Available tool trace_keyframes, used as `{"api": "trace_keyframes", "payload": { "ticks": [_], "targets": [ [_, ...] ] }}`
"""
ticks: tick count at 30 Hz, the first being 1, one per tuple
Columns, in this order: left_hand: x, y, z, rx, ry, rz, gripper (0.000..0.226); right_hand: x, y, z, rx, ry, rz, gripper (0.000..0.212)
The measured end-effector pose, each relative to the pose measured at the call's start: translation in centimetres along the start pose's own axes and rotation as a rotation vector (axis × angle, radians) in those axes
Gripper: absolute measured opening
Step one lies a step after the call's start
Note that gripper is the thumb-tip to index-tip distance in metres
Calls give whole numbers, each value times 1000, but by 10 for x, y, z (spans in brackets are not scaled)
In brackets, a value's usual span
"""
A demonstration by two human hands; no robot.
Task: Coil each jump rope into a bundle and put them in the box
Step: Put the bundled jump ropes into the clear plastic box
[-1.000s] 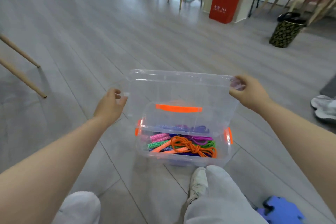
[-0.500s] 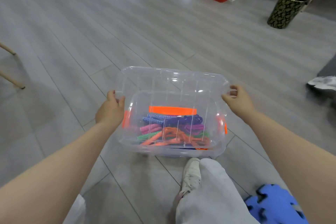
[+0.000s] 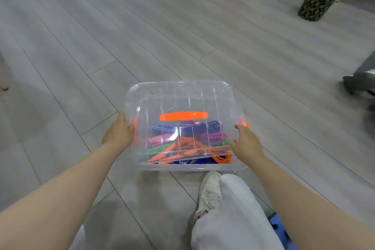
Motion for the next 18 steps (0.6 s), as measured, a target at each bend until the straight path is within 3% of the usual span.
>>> {"api": "trace_keyframes", "payload": {
  "ticks": [6, 13, 18],
  "targets": [
    [19, 14, -7, 99, -24, -51, 43, 4, 7, 0, -96, -17, -34, 60],
    [11, 15, -4, 128, 71, -61, 24, -9, 11, 14, -154, 103, -89, 59],
    [14, 18, -1, 140, 77, -110, 35, -15, 22, 23, -143, 110, -79, 56]
  ]
}}
Point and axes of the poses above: each hand's wrist, its own z-axis away from the middle knuckle, its own y-axis out of the palm, x = y × z, the point moved 1 cm from there along -z, towards the middle knuckle, and after that the axes turned 9 degrees about x, right-handed, at the moved point
